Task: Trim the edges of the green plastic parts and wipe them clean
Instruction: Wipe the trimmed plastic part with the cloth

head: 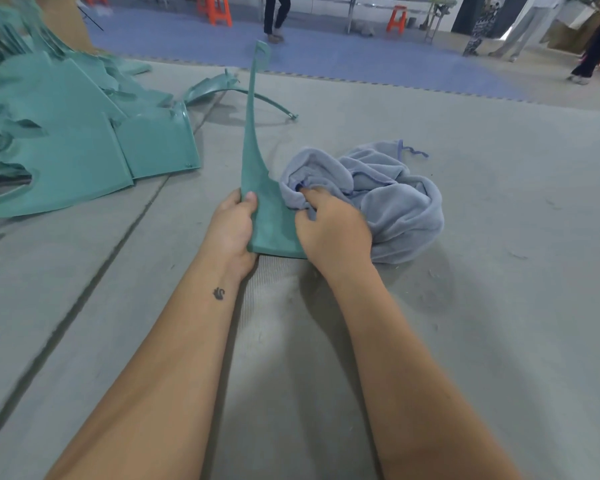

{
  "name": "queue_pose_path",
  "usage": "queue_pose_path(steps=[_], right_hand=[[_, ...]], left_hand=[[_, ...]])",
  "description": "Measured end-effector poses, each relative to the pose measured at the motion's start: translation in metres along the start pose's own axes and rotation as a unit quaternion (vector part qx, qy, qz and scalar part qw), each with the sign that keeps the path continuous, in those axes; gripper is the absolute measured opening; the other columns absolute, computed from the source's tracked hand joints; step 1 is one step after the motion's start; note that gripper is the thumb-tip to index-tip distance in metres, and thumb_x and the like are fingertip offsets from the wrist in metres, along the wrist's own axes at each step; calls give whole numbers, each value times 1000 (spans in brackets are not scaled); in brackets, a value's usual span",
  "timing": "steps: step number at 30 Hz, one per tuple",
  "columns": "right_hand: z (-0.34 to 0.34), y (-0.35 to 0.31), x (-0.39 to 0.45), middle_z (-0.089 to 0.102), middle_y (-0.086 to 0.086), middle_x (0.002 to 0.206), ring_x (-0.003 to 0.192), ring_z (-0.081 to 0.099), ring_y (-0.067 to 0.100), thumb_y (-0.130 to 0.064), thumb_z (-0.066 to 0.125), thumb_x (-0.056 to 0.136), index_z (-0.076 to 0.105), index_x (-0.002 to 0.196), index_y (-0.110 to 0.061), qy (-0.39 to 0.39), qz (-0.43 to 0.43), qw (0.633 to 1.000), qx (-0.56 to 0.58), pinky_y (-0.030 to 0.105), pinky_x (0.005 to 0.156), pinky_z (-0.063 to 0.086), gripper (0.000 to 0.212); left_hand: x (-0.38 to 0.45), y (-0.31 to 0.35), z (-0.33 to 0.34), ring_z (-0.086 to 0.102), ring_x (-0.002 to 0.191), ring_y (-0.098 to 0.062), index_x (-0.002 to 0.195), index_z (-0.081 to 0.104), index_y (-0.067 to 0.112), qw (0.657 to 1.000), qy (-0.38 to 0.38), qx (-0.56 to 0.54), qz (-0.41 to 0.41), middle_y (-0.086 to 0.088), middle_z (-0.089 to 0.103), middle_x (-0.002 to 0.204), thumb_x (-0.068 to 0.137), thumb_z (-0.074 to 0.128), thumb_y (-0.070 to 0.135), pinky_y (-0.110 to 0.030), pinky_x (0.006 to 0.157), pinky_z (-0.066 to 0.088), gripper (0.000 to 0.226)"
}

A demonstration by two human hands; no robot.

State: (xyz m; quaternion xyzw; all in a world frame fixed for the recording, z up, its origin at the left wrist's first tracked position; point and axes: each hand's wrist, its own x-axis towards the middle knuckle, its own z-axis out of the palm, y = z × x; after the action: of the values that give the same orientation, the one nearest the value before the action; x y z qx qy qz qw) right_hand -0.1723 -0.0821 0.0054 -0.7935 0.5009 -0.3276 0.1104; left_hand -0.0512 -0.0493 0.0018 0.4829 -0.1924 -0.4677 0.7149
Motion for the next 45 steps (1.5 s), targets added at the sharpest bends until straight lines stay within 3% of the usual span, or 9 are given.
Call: queue_pose_path(steps=[5, 10, 12, 18, 23, 27, 35, 40, 45], right_hand=[[-8, 2, -1, 49, -1, 68, 71, 51, 28, -25, 53, 81, 49, 65, -15, 36, -45, 993, -107, 31, 70, 19, 19], [-23, 2, -2, 63, 5, 102, 94, 54, 29, -13, 68, 64, 49, 56, -17, 79, -186, 979, -11, 38, 82, 35, 20], [-27, 0, 0, 52, 0, 67, 68, 45, 22, -11, 61, 65, 33, 54, -19, 10, -224, 973, 59, 37, 65, 33, 32], [-39, -8, -4, 31, -2, 56, 58, 30, 14, -18, 54, 71, 31, 60, -18, 65, -42, 981, 180, 35, 52, 31, 25], [-61, 1, 2, 41, -20, 48, 47, 36, -4, -8, 49, 80, 35, 66, -19, 361, 130, 826, 412, 9, 50, 33, 23], [-67, 22, 6, 38, -20, 58, 52, 37, -4, -5, 49, 89, 35, 71, -19, 442, 147, 760, 452, 12, 56, 36, 27], [-32, 3, 5, 48, 8, 63, 69, 46, 30, -20, 50, 78, 43, 60, -14, 3, -42, 991, 131, 45, 65, 41, 20], [-23, -10, -1, 40, 1, 61, 66, 37, 25, -23, 51, 83, 29, 62, -14, -127, -40, 991, 9, 36, 62, 22, 32], [-31, -8, 0, 58, 2, 79, 85, 49, 27, -21, 51, 89, 53, 73, -19, -158, -18, 984, 81, 38, 79, 37, 16]], left_hand=[[-1, 3, -2, 71, 62, -14, 92, 64, 11, 999, -19, 28, -20, -1, 74, 70, 102, 38, 7, -23, 51, 54, 28], [-4, 9, -2, 67, 69, -22, 112, 58, 3, 994, -57, 83, -31, -14, 68, 89, 85, 42, -14, -27, 56, 55, 35], [-7, 11, -2, 64, 68, -23, 115, 55, 1, 991, -83, 96, -34, -16, 64, 90, 81, 37, -17, -25, 55, 54, 43], [-5, 13, -8, 69, 77, -25, 104, 61, 6, 989, -125, 36, -76, -14, 69, 95, 79, 28, -20, -29, 65, 59, 49], [-3, 12, -15, 71, 88, -29, 111, 59, 9, 989, -120, -34, -83, -12, 73, 99, 79, 23, -19, -37, 70, 59, 56], [-2, 14, -19, 69, 98, -34, 125, 55, 13, 984, -115, -125, -61, -14, 70, 110, 72, 22, -19, -45, 76, 58, 70], [-7, 16, -12, 56, 117, -44, 146, 39, 17, 974, -155, -162, -32, -21, 54, 134, 59, 27, -15, -54, 88, 53, 93], [-5, 15, -13, 55, 112, -42, 145, 39, 13, 980, -143, -135, -25, -22, 51, 127, 74, 18, -17, -50, 89, 53, 79], [-5, 18, -11, 63, 102, -35, 128, 54, 5, 967, -147, -191, -79, -19, 57, 120, 78, 48, 18, -47, 86, 56, 52]])
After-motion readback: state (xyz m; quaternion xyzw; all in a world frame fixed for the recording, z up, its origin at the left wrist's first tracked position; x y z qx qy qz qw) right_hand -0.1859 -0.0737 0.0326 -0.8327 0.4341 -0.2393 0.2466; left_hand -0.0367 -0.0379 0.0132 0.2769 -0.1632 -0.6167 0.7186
